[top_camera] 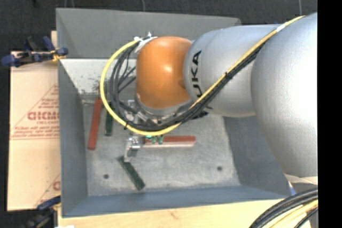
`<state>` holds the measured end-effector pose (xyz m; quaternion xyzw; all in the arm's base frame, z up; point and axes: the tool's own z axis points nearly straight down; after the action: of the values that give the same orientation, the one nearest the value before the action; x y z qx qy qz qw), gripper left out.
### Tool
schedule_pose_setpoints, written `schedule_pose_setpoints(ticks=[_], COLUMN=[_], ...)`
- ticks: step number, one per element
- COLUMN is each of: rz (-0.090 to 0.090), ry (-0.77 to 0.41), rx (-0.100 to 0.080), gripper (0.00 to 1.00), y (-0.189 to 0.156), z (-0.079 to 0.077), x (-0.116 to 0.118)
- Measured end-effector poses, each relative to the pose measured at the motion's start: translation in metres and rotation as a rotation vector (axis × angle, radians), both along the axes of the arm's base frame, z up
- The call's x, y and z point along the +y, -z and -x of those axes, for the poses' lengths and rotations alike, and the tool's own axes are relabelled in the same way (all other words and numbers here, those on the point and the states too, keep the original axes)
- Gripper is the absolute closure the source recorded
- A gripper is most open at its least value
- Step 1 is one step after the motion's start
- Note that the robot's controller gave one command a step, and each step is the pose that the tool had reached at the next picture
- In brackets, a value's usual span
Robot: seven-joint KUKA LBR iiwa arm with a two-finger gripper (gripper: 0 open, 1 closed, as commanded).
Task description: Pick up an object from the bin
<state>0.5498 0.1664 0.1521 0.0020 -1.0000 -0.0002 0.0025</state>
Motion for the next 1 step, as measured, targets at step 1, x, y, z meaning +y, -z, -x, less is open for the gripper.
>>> schedule_pose_setpoints(ticks=[1], rz=[-0.001], ry=[0.004], rx=[-0.007], gripper=[0.0], y=[-0.0044], z=[-0.0021], x=[-0.0006])
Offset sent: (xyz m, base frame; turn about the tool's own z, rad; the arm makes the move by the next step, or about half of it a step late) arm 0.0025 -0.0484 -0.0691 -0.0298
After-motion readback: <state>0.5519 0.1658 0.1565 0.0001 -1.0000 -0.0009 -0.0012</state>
